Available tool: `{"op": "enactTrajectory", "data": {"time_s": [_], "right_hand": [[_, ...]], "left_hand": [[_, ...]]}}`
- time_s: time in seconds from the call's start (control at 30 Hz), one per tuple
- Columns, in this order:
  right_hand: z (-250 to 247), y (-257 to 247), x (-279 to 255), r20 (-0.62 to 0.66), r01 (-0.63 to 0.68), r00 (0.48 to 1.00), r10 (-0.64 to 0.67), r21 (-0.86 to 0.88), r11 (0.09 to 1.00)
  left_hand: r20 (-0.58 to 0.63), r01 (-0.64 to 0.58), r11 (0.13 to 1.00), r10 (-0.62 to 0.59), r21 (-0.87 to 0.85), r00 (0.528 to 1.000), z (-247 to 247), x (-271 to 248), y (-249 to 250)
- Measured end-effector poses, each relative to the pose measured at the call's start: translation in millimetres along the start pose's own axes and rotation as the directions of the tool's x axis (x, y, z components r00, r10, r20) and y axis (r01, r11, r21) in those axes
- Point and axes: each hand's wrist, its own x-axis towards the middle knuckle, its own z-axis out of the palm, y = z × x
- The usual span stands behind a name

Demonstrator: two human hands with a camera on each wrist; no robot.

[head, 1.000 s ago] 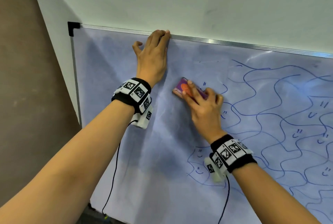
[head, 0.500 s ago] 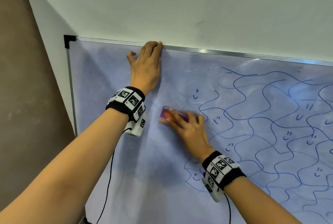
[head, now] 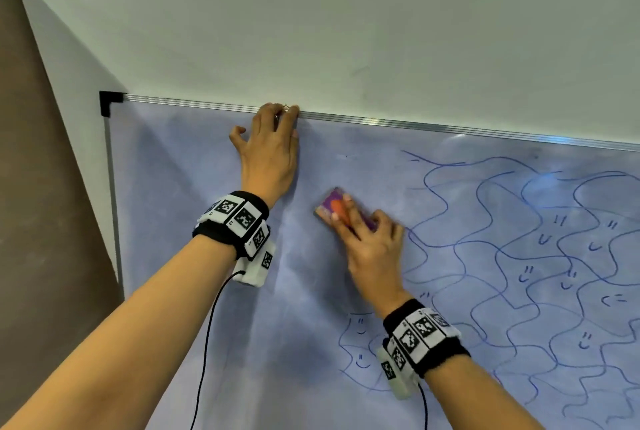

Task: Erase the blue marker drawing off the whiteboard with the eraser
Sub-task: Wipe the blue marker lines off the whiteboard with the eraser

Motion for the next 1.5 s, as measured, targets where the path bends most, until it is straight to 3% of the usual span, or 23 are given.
{"op": "enactTrajectory", "data": {"time_s": [0.13,0.23,0.33,0.4,0.57,0.67,0.73,0.8,0.93,1.07,1.13,1.23,1.33,1.43,1.5], "right_hand": [[-7,12,12,0.017,0.093,0.996,-0.093,0.005,0.996],[-15,38,41,-0.071,-0.08,0.994,0.078,-0.021,0.997],[-16,46,66,-0.188,-0.29,0.941,0.282,-0.013,0.957],[-13,32,75,-0.192,-0.35,0.921,0.338,-0.027,0.937],[1,-9,66,0.015,-0.058,0.998,0.058,-0.023,0.998],[-2,-4,68,0.012,-0.035,0.999,0.035,-0.019,0.999],[-11,14,67,-0.016,-0.096,0.995,0.096,-0.056,0.994],[-21,46,56,-0.085,-0.231,0.971,0.225,-0.069,0.971],[-40,112,17,-0.199,-0.471,0.869,0.453,-0.055,0.88],[-39,104,18,-0.251,-0.598,0.766,0.591,0.06,0.8],[-32,83,29,-0.244,-0.564,0.792,0.56,0.059,0.824],[-20,47,47,-0.16,-0.379,0.914,0.372,-0.01,0.926],[-9,10,56,-0.046,-0.193,0.98,0.192,-0.02,0.981],[2,-16,50,0.077,0.01,0.997,-0.011,0.013,1.0],[2,-15,47,0.103,0.076,0.992,-0.076,0.006,0.997]], "left_hand": [[-0.002,-0.029,0.999,0.029,0.022,1.0,-1,0,-3],[0.005,-0.024,1.0,0.024,0.016,1.0,-2,1,-2],[0.013,-0.01,1.0,0.01,0.013,1.0,-3,1,0],[0.017,0.0,1.0,0.0,-0.002,1.0,-3,1,1],[0.023,0.008,1.0,-0.008,0.017,1.0,-3,3,4],[0.031,-0.014,0.998,0.013,0.061,0.999,-5,2,1],[0.038,-0.041,0.996,0.038,0.081,0.999,-7,2,-3],[0.049,-0.059,0.994,0.054,0.091,0.997,-8,3,-5],[0.049,-0.015,0.999,0.013,0.052,0.999,-5,4,0],[0.04,0.029,0.999,-0.03,0.012,0.999,-3,3,11],[0.042,0.015,1.0,-0.015,0.0,0.999,-2,3,15],[0.031,-0.01,1.0,0.011,-0.028,0.999,-2,4,20],[0.024,-0.011,0.999,0.012,-0.035,1.0,-1,6,22],[0.017,-0.022,0.999,0.023,-0.029,1.0,-1,6,21],[0.015,-0.031,0.999,0.032,-0.03,0.999,-2,7,21]]}}
